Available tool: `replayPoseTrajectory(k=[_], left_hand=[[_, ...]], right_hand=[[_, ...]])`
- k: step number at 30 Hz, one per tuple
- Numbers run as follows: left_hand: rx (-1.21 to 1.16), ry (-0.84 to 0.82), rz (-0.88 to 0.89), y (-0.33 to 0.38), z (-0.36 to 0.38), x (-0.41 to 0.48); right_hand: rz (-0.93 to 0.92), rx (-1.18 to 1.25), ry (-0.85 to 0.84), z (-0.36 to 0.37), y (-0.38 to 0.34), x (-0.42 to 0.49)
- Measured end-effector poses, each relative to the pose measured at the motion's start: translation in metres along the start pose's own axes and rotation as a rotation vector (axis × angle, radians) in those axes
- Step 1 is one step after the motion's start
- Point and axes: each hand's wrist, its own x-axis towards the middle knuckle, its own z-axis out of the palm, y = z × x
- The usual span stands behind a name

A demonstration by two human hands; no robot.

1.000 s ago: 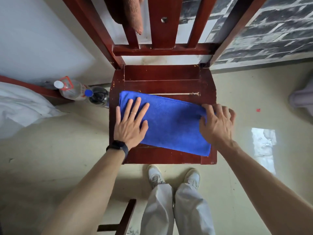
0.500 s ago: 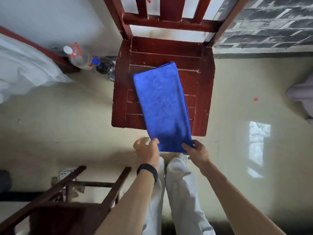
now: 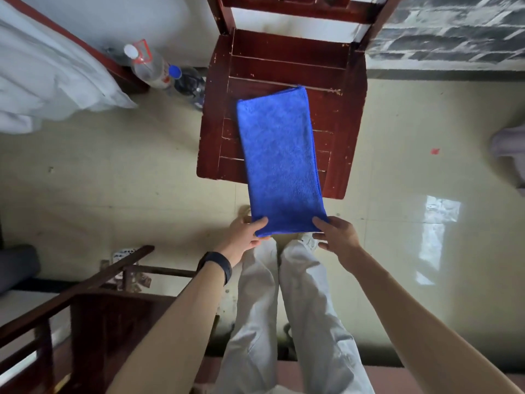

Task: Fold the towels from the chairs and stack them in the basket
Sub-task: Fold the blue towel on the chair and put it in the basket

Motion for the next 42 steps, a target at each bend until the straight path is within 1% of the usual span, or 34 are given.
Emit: replayPoseTrajectory(k=[3, 5, 8, 11, 13, 15, 17, 18, 19, 20, 21, 23, 24, 25, 27, 30, 34, 42], left_hand=[[-0.030, -0.007, -0.020, -0.007, -0.005, -0.017], [-0.065, 0.004, -0.063, -0.010, -0.007, -0.027], [-0.076, 0.119, -0.047, -0.010, -0.008, -0.037], [-0.069, 0.214, 0.014, 0.001, -0.009, -0.042], [-0.029, 0.221, 0.042, 0.019, -0.011, -0.044], [-0.034, 0.174, 0.056, 0.048, -0.017, -0.041], [-0.117, 0.038, 0.092, 0.081, -0.026, -0.035], [-0.118, -0.029, 0.128, 0.097, -0.031, -0.031], [-0.045, -0.058, 0.178, 0.111, -0.036, -0.023], [0.063, -0.054, 0.238, 0.123, -0.039, -0.017], [0.174, -0.014, 0.312, 0.134, -0.042, -0.007], [0.328, 0.126, 0.471, 0.152, -0.044, 0.015], [0.386, 0.197, 0.527, 0.159, -0.045, 0.028], [0.443, 0.246, 0.553, 0.164, -0.046, 0.041], [0.539, 0.276, 0.545, 0.170, -0.045, 0.064], [0.554, 0.299, 0.511, 0.165, -0.039, 0.088], [0.528, 0.369, 0.554, 0.158, -0.032, 0.102], [0.629, 0.448, 0.598, 0.160, -0.026, 0.119]], right_hand=[[0.053, -0.025, -0.017, -0.004, 0.007, -0.020], [0.112, 0.032, -0.065, -0.007, 0.010, -0.031], [0.186, 0.112, -0.083, -0.008, 0.012, -0.039], [0.140, 0.125, 0.004, 0.000, 0.001, -0.046], [0.035, 0.099, 0.062, 0.006, -0.017, -0.048], [-0.069, 0.118, 0.068, 0.011, -0.045, -0.048], [-0.121, 0.218, 0.034, 0.015, -0.080, -0.042], [-0.151, 0.264, 0.006, 0.017, -0.096, -0.035], [-0.191, 0.283, -0.020, 0.020, -0.112, -0.027], [-0.256, 0.228, -0.021, 0.022, -0.124, -0.015], [-0.321, 0.133, 0.003, 0.024, -0.135, -0.003], [-0.429, -0.123, 0.119, 0.029, -0.147, 0.027], [-0.449, -0.247, 0.195, 0.031, -0.151, 0.040], [-0.448, -0.343, 0.264, 0.033, -0.154, 0.051], [-0.441, -0.434, 0.331, 0.038, -0.157, 0.070], [-0.477, -0.437, 0.341, 0.047, -0.159, 0.087], [-0.507, -0.362, 0.387, 0.053, -0.160, 0.098], [-0.481, -0.399, 0.456, 0.053, -0.165, 0.117]])
